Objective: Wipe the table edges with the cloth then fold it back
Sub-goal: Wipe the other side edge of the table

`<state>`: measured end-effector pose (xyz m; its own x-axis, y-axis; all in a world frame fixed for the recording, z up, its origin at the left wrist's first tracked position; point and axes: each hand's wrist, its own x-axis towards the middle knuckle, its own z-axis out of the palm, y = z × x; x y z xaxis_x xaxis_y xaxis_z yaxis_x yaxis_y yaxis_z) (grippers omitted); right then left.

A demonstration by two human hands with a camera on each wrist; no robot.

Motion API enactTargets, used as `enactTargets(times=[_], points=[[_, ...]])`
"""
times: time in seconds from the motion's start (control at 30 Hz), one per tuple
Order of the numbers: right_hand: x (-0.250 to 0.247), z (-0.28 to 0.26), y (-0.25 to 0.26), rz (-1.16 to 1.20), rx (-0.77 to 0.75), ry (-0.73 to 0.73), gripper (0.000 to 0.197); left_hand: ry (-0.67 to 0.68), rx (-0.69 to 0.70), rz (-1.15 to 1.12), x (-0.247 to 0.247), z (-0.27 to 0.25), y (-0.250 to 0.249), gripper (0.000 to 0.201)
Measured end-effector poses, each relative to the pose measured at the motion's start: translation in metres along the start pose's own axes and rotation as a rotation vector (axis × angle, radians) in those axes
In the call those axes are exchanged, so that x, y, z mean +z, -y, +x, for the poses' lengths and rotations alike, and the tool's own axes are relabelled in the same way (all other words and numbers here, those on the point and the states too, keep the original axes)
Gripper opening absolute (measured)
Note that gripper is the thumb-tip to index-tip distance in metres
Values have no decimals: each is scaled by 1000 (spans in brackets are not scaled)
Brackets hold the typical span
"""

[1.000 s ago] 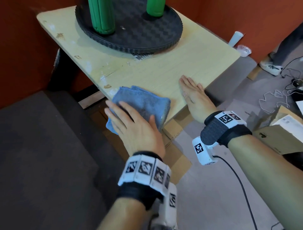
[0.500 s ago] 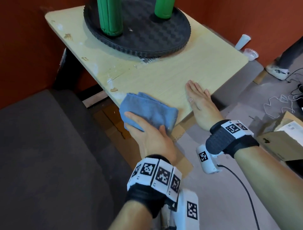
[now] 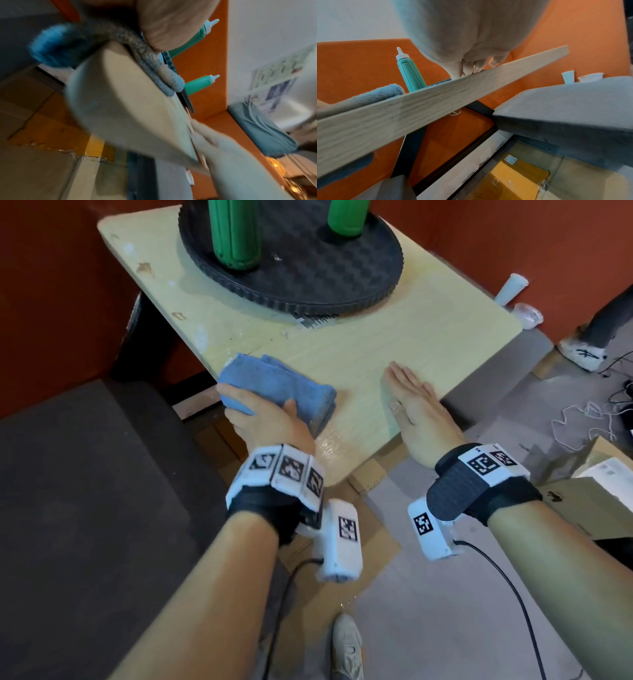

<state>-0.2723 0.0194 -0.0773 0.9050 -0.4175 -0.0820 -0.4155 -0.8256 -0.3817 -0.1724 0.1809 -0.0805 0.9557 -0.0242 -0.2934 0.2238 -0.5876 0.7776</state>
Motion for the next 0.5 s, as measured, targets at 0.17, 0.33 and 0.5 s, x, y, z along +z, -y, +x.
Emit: enactTargets(times=[0.17, 0.33, 0.5], points=[[2, 11, 25, -5, -67, 51, 51, 150, 43, -20, 1, -26, 19, 86], [3, 15, 37, -30, -111, 91, 50, 84, 47, -39, -8, 17, 3, 87], [14, 28, 48, -39, -123, 99, 53, 200, 57, -55, -8, -16, 18, 82]])
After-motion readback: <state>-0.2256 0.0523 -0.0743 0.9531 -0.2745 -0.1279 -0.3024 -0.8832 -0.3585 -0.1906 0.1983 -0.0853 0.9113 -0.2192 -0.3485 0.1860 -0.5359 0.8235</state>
